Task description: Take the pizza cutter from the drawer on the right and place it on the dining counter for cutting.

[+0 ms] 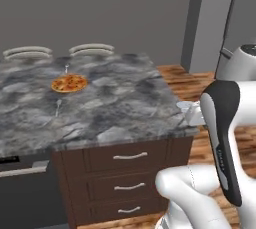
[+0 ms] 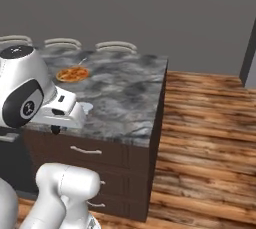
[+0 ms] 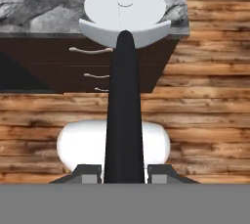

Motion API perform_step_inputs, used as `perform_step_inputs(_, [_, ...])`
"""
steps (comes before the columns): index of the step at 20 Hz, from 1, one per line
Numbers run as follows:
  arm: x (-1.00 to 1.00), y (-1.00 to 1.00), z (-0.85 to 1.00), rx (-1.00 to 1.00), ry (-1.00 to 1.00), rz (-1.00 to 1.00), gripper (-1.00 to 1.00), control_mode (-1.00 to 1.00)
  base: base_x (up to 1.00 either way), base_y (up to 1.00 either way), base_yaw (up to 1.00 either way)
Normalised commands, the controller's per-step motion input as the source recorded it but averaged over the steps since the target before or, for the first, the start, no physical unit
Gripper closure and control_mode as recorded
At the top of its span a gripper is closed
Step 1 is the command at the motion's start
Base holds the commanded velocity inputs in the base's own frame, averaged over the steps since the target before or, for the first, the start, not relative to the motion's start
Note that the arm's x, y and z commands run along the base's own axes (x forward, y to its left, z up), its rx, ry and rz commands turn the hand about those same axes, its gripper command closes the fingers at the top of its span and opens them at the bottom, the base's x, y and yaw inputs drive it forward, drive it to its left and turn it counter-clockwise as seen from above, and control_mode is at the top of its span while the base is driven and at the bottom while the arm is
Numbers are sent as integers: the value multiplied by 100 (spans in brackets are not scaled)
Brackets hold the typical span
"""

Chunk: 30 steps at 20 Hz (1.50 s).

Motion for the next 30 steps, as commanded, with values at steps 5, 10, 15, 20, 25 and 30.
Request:
perform_step_inputs(5, [0,0,0,0,0,0,100,100,18,-100,5])
perform_step_inputs(10, [0,0,0,0,0,0,100,100,0,-100,5])
perform_step_inputs(15, [0,0,0,0,0,0,100,100,3,-100,12])
perform_step_inputs(20, [0,0,0,0,0,0,100,100,46,-97,30])
perform_step_inputs(25, [0,0,0,0,0,0,100,100,53,-85,53])
perform_step_inputs(30, [0,0,0,0,0,0,100,100,65,-67,61])
